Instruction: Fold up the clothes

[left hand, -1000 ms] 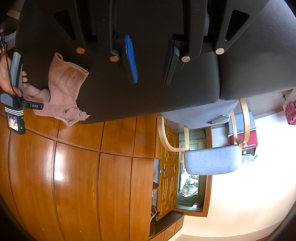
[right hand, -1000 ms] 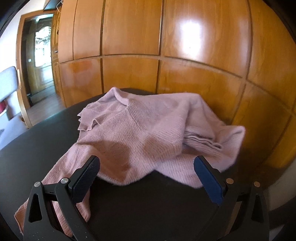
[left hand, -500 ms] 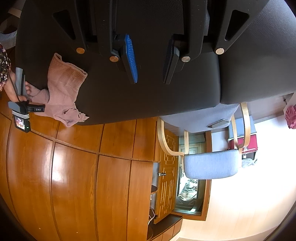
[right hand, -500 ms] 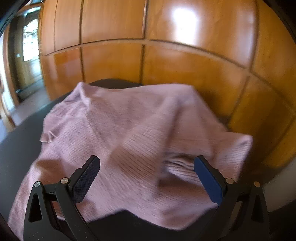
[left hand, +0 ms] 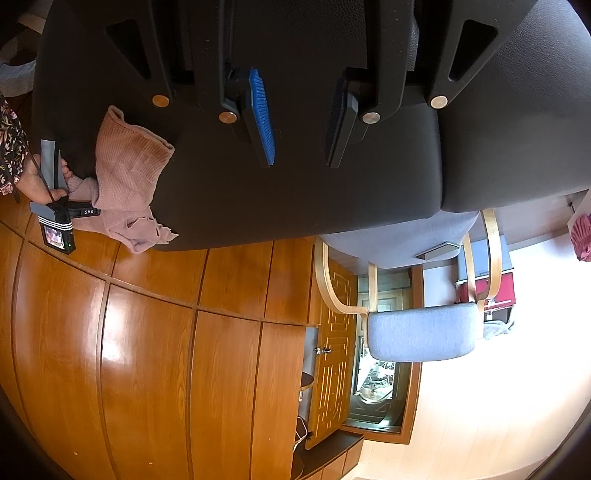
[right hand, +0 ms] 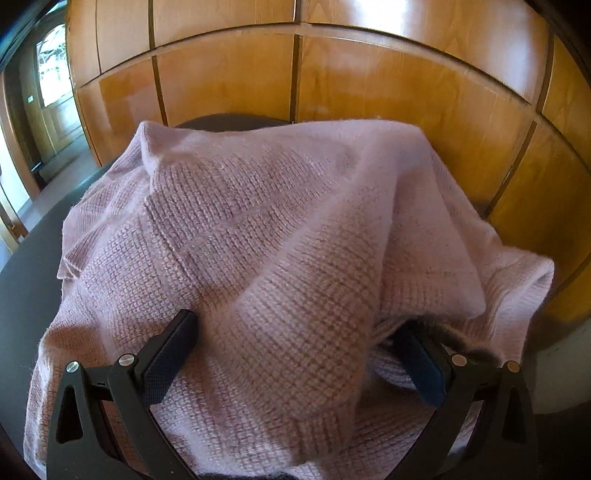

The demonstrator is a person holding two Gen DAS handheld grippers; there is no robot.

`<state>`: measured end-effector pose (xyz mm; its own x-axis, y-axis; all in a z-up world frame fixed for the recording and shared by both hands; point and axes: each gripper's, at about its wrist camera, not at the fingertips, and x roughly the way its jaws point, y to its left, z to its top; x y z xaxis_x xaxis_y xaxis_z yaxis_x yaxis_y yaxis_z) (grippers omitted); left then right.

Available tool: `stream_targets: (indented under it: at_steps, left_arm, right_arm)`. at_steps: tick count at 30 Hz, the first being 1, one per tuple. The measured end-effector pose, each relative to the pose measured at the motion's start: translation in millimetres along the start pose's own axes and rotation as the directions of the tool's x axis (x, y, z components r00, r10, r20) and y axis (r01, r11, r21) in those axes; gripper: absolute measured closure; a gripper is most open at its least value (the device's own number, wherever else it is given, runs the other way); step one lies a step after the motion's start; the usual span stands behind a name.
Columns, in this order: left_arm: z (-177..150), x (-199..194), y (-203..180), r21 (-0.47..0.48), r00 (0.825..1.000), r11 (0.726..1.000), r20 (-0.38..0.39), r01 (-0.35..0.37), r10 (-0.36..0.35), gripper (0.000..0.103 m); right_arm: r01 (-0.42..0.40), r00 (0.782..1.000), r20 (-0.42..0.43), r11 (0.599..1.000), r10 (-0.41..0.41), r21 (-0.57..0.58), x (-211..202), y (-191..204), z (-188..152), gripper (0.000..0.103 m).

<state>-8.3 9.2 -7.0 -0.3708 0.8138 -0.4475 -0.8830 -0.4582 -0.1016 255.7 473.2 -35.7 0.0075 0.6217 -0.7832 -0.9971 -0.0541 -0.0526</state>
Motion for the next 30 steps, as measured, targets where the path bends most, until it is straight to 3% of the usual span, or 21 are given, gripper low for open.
stream_targets:
  at_steps: [10, 12, 15, 18, 20, 21, 26, 30]
  left_arm:
    - [-1, -1, -1, 0.005, 1.0, 1.0, 0.008, -0.005, 0.005, 0.075]
    - [0, -1, -1, 0.004, 1.0, 1.0, 0.006, -0.005, 0.005, 0.075]
    - [0, 0, -1, 0.002, 1.0, 1.0, 0.004, -0.005, 0.005, 0.075]
    - [0, -1, -2, 0.002, 1.0, 1.0, 0.005, -0.007, 0.007, 0.075]
    - [0, -1, -1, 0.0, 1.0, 1.0, 0.006, -0.007, 0.007, 0.075]
    - [0, -1, -2, 0.0, 1.0, 1.0, 0.006, -0.007, 0.007, 0.075]
    - [0, 0, -1, -0.004, 1.0, 1.0, 0.006, -0.008, 0.008, 0.075]
    - [-1, -1, -2, -0.005, 1.0, 1.0, 0.004, -0.009, 0.009, 0.075]
  right_arm:
    - [0.0, 1.0, 0.021, 1.0, 0.0, -0.008, 3, 3, -5, 0.0]
    - [-0.003, 0.999, 0.036, 1.0, 0.003, -0.017, 2, 5, -8, 0.006]
    - [0.0, 0.997, 0.073, 0.998, 0.004, -0.058, -4, 14, -11, 0.026]
    - [0.028, 0.992, 0.123, 0.993, -0.014, -0.113, -12, 26, -14, 0.056]
    - [0.022, 0.988, 0.153, 0.989, 0.001, -0.149, -18, 35, -17, 0.092]
    - [0.013, 0.987, 0.163, 0.986, 0.014, -0.164, -22, 41, -19, 0.096]
    - [0.063, 0.968, 0.251, 0.974, -0.007, -0.217, -47, 50, -31, 0.096]
    - [0.017, 0.965, 0.259, 0.986, 0.027, -0.168, -46, 36, -28, 0.096]
